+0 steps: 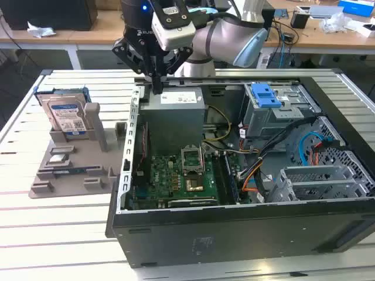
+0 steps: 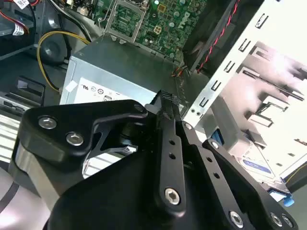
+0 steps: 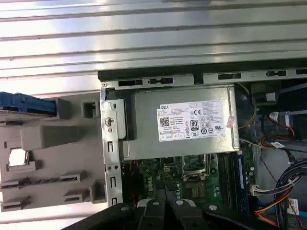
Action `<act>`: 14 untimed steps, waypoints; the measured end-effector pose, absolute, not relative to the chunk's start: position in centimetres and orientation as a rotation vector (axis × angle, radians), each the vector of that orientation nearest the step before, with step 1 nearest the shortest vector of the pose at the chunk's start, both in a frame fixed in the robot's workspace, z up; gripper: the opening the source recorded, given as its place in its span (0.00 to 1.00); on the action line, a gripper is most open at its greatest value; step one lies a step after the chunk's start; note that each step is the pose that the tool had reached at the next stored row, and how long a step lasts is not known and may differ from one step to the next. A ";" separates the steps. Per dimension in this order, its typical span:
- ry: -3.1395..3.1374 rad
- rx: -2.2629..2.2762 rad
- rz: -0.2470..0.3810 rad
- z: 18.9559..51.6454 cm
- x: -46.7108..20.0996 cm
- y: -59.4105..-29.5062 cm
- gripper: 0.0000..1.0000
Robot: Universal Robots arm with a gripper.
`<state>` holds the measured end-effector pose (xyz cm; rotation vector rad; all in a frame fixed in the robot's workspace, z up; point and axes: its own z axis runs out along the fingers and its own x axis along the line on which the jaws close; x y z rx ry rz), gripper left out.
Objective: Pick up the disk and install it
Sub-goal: 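Reach for the disk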
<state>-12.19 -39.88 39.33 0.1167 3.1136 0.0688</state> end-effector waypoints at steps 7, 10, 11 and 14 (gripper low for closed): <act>3.113 0.117 0.069 39.3 -14.5 -39.9 0.11; 3.113 0.117 0.069 39.3 -16.1 -39.9 0.11; 3.113 0.117 0.069 39.3 -16.3 -39.9 0.11; 3.113 0.116 0.069 39.3 -17.1 -39.9 0.11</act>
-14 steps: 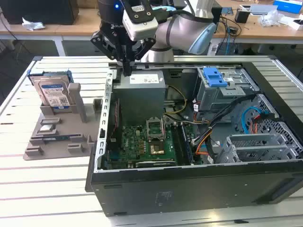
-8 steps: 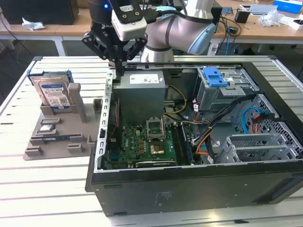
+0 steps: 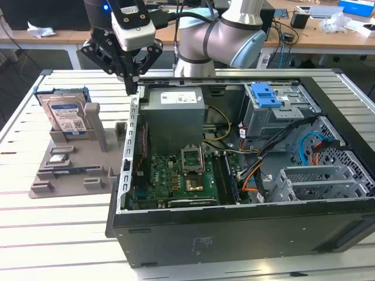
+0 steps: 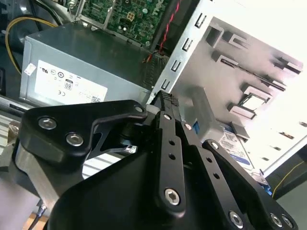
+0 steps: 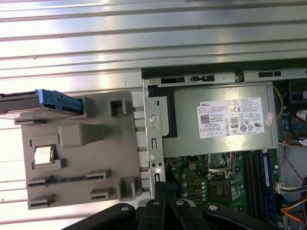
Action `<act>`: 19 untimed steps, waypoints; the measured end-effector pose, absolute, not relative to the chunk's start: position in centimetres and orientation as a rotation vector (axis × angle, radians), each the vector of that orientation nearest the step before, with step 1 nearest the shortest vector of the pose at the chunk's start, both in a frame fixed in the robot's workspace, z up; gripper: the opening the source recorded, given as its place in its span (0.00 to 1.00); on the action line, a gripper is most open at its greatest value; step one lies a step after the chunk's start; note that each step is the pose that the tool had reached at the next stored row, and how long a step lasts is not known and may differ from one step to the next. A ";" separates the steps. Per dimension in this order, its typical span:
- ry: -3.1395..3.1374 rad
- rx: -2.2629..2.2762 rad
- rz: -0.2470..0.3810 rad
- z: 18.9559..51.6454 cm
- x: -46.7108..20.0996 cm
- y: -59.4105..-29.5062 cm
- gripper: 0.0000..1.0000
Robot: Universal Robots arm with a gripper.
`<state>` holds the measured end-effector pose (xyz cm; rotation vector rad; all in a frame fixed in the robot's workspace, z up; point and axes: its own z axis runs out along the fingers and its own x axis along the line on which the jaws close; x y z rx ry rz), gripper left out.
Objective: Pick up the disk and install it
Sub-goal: 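Reach for the disk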
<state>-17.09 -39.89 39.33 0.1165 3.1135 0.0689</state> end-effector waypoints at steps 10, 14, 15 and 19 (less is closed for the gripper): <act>3.113 0.117 0.069 39.3 -19.1 -39.9 0.11; 3.113 0.117 0.069 39.3 -19.9 -39.9 0.11; 3.113 0.117 0.069 39.3 -20.1 -39.9 0.11; 3.113 0.116 0.069 39.3 -20.7 -39.9 0.11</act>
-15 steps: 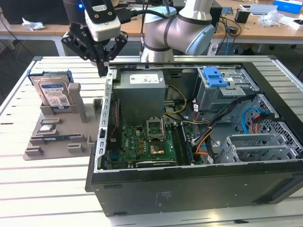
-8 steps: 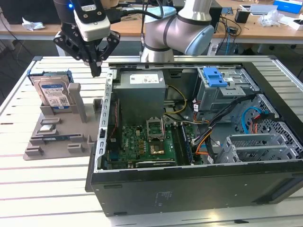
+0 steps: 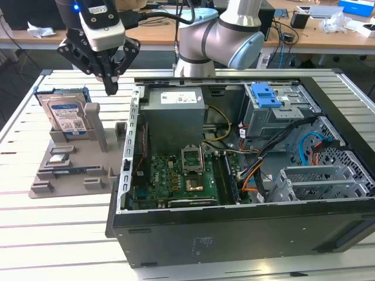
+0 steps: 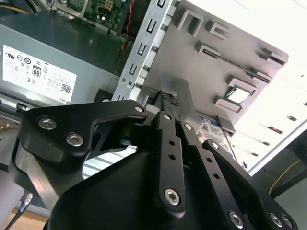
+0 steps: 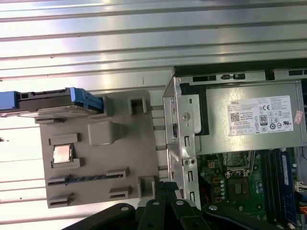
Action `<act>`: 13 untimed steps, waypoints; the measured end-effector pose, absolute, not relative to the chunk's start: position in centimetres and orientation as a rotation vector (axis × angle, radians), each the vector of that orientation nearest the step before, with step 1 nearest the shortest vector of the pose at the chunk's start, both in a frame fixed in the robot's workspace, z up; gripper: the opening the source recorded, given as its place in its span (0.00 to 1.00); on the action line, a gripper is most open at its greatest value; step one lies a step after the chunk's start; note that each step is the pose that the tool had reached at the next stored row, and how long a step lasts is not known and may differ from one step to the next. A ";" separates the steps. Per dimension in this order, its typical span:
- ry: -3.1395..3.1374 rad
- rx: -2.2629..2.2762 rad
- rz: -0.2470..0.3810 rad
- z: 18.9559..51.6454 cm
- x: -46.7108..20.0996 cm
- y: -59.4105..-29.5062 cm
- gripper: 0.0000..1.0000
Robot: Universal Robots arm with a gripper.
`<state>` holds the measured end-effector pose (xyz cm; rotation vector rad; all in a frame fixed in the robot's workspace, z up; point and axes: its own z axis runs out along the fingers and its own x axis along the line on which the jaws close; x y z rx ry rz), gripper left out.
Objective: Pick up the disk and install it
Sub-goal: 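Reach for the disk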
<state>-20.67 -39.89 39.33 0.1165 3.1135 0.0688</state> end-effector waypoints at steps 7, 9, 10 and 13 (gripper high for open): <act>3.113 0.117 0.069 39.3 -22.0 -39.9 0.11; 3.113 0.117 0.069 39.3 -22.6 -39.9 0.11; 3.113 0.116 0.069 39.3 -22.8 -39.9 0.11; 3.113 0.117 0.069 39.3 -23.3 -39.9 0.11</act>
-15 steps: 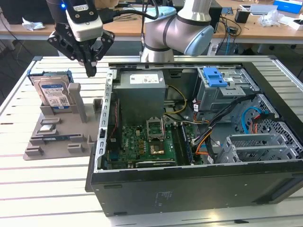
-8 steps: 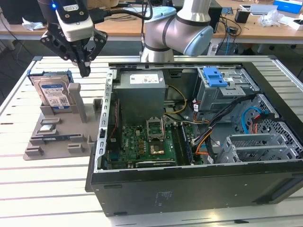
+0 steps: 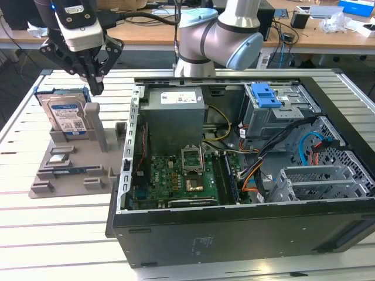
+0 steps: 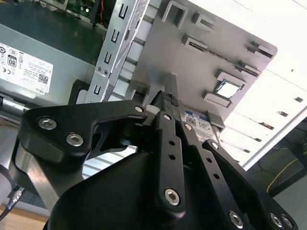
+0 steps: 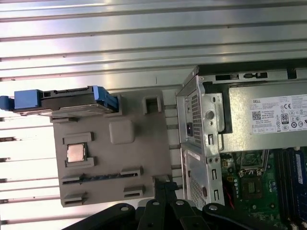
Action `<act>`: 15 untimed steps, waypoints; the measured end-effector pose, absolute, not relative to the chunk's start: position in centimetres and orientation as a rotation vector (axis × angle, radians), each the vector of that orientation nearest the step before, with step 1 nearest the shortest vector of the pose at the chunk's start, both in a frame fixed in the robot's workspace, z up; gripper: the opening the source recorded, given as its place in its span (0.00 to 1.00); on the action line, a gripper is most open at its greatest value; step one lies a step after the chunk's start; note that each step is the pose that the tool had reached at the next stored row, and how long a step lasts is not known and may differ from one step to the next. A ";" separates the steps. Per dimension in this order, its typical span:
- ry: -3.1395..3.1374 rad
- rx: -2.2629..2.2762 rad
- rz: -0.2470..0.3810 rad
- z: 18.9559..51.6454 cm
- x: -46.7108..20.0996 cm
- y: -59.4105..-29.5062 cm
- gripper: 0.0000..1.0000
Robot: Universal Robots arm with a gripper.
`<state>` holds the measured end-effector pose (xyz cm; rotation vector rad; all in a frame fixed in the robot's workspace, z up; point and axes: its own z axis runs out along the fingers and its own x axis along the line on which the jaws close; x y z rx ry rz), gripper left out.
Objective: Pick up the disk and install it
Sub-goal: 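Reach for the disk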
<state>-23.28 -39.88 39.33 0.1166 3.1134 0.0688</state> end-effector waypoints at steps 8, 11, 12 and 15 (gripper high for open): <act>3.114 0.116 0.069 39.3 -24.8 -39.9 0.11; 3.113 0.117 0.069 39.3 -25.2 -39.9 0.11; 3.113 0.117 0.069 39.3 -25.3 -39.9 0.11; 3.113 0.117 0.069 39.3 -25.7 -39.9 0.11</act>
